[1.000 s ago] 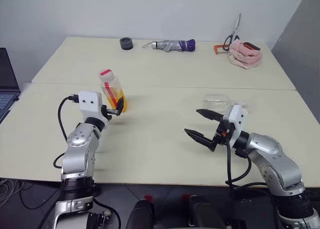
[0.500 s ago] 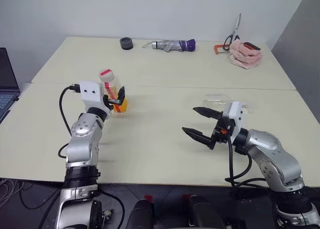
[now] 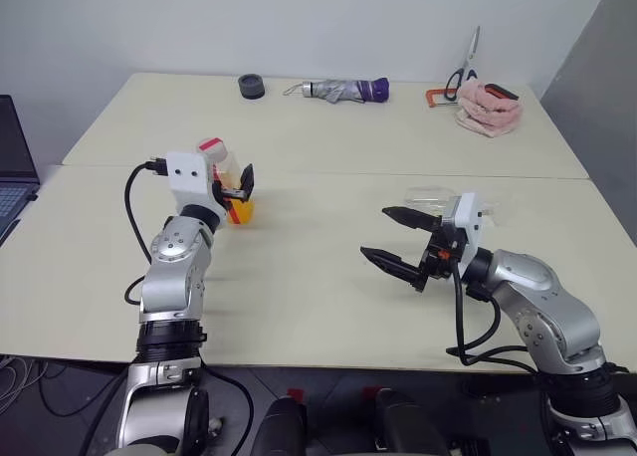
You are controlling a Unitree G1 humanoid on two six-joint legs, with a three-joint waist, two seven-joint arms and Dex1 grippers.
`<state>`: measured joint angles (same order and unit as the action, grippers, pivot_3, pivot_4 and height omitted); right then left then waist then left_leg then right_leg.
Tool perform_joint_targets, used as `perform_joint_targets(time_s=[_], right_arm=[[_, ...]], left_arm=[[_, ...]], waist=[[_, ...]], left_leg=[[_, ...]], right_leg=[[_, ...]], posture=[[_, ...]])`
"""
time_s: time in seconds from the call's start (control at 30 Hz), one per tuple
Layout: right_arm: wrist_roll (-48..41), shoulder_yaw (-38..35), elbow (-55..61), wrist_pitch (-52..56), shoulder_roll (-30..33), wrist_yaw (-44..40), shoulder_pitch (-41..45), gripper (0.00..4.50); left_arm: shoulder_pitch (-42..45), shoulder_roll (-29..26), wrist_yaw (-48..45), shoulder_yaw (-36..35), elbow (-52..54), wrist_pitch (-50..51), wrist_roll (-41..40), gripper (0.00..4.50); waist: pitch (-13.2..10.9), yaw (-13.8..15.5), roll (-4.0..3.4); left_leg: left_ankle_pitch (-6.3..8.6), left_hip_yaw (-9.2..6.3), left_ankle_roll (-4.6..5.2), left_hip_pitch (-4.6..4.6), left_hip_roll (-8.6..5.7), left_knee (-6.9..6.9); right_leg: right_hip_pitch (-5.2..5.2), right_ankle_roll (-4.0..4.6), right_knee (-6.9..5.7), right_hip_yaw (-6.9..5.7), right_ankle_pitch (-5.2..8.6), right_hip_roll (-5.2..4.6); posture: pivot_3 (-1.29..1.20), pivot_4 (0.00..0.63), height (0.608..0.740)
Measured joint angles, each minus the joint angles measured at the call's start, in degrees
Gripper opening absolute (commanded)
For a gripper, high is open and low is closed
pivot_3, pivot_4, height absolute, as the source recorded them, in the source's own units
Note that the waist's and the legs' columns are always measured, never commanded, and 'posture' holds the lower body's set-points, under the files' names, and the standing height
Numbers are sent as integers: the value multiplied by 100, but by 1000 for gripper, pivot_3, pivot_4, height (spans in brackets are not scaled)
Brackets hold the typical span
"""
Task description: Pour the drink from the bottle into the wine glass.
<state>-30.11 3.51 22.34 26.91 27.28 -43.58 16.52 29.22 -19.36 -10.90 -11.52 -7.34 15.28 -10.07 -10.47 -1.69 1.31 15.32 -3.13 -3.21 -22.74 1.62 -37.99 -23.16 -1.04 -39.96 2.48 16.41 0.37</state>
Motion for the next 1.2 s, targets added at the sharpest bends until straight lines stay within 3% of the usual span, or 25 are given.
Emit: perform_joint_targets(time_s=[0.6,0.7,0.9,1.2], right_arm=[[13,0,-2,2,22,44,2,4500],[17,0,-2,1,22,43,6,4500],[23,0,-9,-4,22,37,7,4500],[97,0,-19,-19,16,27,8,4500]], left_arm=[[85,1,38,1,-20,70,48,4488],[85,1,50,1,-48,70,65,3886],[89,1,29,-2,-165,50,91,1988],[96,0,12,0,-190,17,114,1851]], waist=[[0,0,0],[0,0,0],[0,0,0],[0,0,0]], left_leg=[[0,0,0,0,0,0],[0,0,0,0,0,0],[0,0,0,-1,0,0],[0,0,0,0,0,0]], right_leg=[[0,0,0,0,0,0],[0,0,0,0,0,0],[0,0,0,0,0,0],[0,0,0,0,0,0]], posture=[[0,150,740],[0,150,740],[0,150,740],[0,150,740]])
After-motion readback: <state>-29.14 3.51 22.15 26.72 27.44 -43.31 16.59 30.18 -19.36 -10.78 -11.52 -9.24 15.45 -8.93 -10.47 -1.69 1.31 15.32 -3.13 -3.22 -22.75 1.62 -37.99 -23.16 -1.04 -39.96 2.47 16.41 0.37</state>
